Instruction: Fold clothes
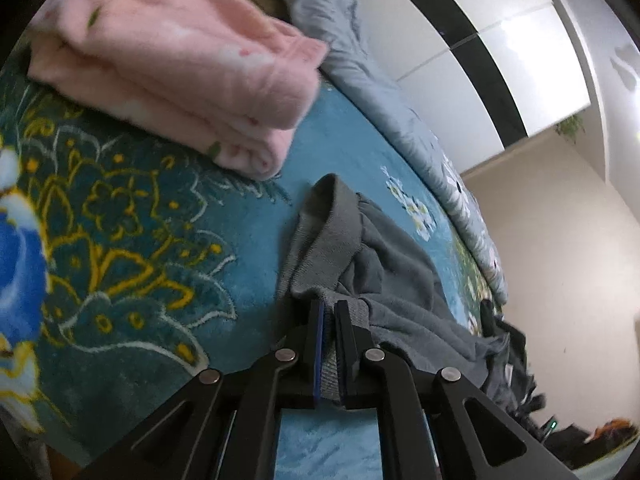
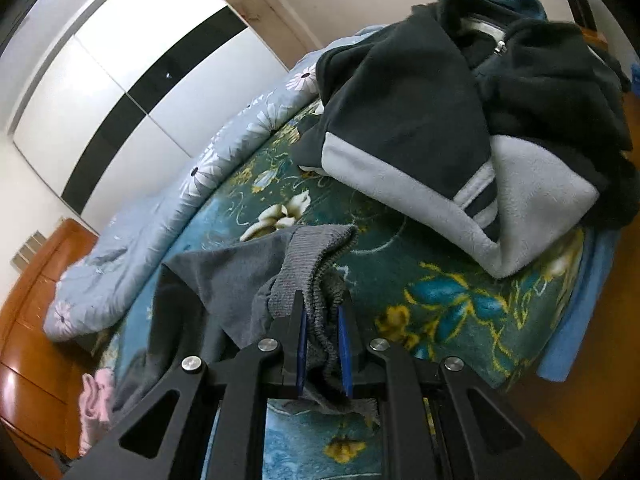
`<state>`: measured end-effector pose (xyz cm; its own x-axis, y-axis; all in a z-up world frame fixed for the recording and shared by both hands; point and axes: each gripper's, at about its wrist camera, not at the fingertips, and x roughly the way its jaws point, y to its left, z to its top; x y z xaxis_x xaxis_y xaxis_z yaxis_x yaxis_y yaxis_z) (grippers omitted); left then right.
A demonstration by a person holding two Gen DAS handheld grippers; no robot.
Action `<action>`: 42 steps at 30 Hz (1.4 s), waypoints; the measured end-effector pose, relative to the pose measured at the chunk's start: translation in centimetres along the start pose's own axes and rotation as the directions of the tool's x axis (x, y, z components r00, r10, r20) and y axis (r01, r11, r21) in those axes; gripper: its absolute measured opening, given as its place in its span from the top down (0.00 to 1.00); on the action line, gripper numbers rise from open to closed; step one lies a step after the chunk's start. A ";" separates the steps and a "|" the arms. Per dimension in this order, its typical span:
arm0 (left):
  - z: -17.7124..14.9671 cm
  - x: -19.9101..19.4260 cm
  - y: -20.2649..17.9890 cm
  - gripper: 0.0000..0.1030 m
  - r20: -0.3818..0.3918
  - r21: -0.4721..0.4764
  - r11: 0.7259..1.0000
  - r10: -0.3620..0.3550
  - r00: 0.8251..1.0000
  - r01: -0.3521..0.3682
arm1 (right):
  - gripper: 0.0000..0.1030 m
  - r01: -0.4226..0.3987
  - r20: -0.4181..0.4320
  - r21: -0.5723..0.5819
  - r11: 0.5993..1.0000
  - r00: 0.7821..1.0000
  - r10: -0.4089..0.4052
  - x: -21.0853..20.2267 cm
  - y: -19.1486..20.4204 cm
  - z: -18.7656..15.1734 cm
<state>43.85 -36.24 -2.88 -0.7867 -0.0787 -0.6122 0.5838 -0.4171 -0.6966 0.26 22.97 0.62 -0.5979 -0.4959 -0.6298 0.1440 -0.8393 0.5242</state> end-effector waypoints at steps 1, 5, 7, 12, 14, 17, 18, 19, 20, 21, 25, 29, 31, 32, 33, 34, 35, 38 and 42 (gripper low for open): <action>0.0 -0.2 -0.2 0.93 0.000 0.014 1.000 0.001 1.000 -0.001 | 0.86 0.006 -0.002 -0.014 1.000 1.000 -0.006 0.0 0.2 0.1; -0.3 -1.3 -0.7 0.74 -0.003 0.080 0.996 0.026 1.000 -0.026 | 0.83 0.027 -0.017 -0.071 0.997 0.999 -0.028 -0.6 0.6 0.2; 0.1 -1.6 -0.9 0.56 -0.002 0.112 0.993 0.047 0.999 -0.047 | 0.82 0.049 -0.017 -0.095 0.994 0.999 -0.051 -1.1 0.5 0.3; 2.0 0.5 -1.9 0.47 -0.013 0.162 0.983 0.094 0.995 -0.091 | 0.70 0.155 0.073 -0.097 0.983 0.986 -0.149 -2.9 1.1 0.9; 3.0 2.7 -2.4 0.46 -0.033 0.178 0.976 0.131 0.991 -0.123 | 0.69 0.119 0.084 -0.130 0.984 0.991 -0.109 -2.4 2.9 1.3; 4.7 6.8 -2.8 0.46 -0.068 0.173 0.960 0.236 0.969 -0.222 | 0.60 0.037 0.038 -0.237 0.971 0.999 -0.028 0.1 7.5 1.9; 5.1 8.0 -2.9 0.46 -0.083 0.164 0.960 0.245 0.966 -0.229 | 0.59 0.006 0.014 -0.264 0.965 1.000 -0.002 1.2 9.0 1.9; 5.3 8.6 -3.1 0.46 -0.089 0.162 0.964 0.226 0.970 -0.210 | 0.59 -0.027 -0.013 -0.289 0.957 1.000 0.024 2.4 10.6 2.0; 5.6 9.2 -3.5 0.46 -0.085 0.172 0.960 0.238 0.968 -0.221 | 0.59 -0.064 -0.045 -0.311 0.948 0.998 0.052 3.8 12.2 2.0; 5.9 9.8 -4.0 0.46 -0.082 0.182 0.955 0.250 0.965 -0.232 | 0.59 -0.095 -0.075 -0.334 0.938 0.994 0.074 5.1 13.8 2.1; 7.3 11.3 -4.6 0.45 -0.073 0.206 0.943 0.280 0.957 -0.260 | 0.58 -0.102 -0.142 -0.428 0.898 0.989 0.044 10.1 18.2 2.6; 8.3 11.6 -4.8 0.45 -0.053 0.181 0.951 0.265 0.963 -0.252 | 0.58 -0.030 -0.195 -0.479 0.877 0.978 -0.073 14.5 19.3 2.8; 8.4 12.0 -4.9 0.44 -0.058 0.200 0.947 0.267 0.962 -0.251 | 0.58 -0.028 -0.226 -0.483 0.875 0.970 -0.094 14.7 18.5 2.0; 8.5 12.3 -4.8 0.44 -0.064 0.202 0.946 0.270 0.961 -0.253 | 0.58 -0.027 -0.240 -0.485 0.874 0.965 -0.103 14.7 18.1 1.5; 8.5 12.6 -4.7 0.44 -0.069 0.204 0.946 0.272 0.960 -0.253 | 0.58 -0.028 -0.251 -0.492 0.870 0.962 -0.111 14.3 17.7 1.0; 8.6 12.9 -4.6 0.43 -0.074 0.205 0.945 0.273 0.959 -0.253 | 0.58 -0.031 -0.264 -0.500 0.865 0.957 -0.118 13.6 17.0 0.2; 8.6 13.1 -4.6 0.43 -0.075 0.200 0.948 0.267 0.961 -0.248 | 0.58 -0.037 -0.281 -0.504 0.863 0.952 -0.123 12.9 16.3 -0.7; 8.7 13.7 -4.4 0.39 -0.081 0.175 0.956 0.252 0.964 -0.235 | 0.58 -0.070 -0.340 -0.490 0.869 0.933 -0.117 11.4 14.4 -3.2; 8.4 14.3 -4.7 0.38 -0.085 0.162 0.959 0.249 0.965 -0.233 | 0.58 -0.063 -0.393 -0.448 0.892 0.910 -0.133 10.8 12.3 -4.8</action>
<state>28.21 -43.05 -5.22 -0.5967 -0.1030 -0.7958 0.7109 -0.5279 -0.4647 -0.65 6.23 -2.53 -0.2532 -0.4267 -0.8682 0.5192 -0.8172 0.2502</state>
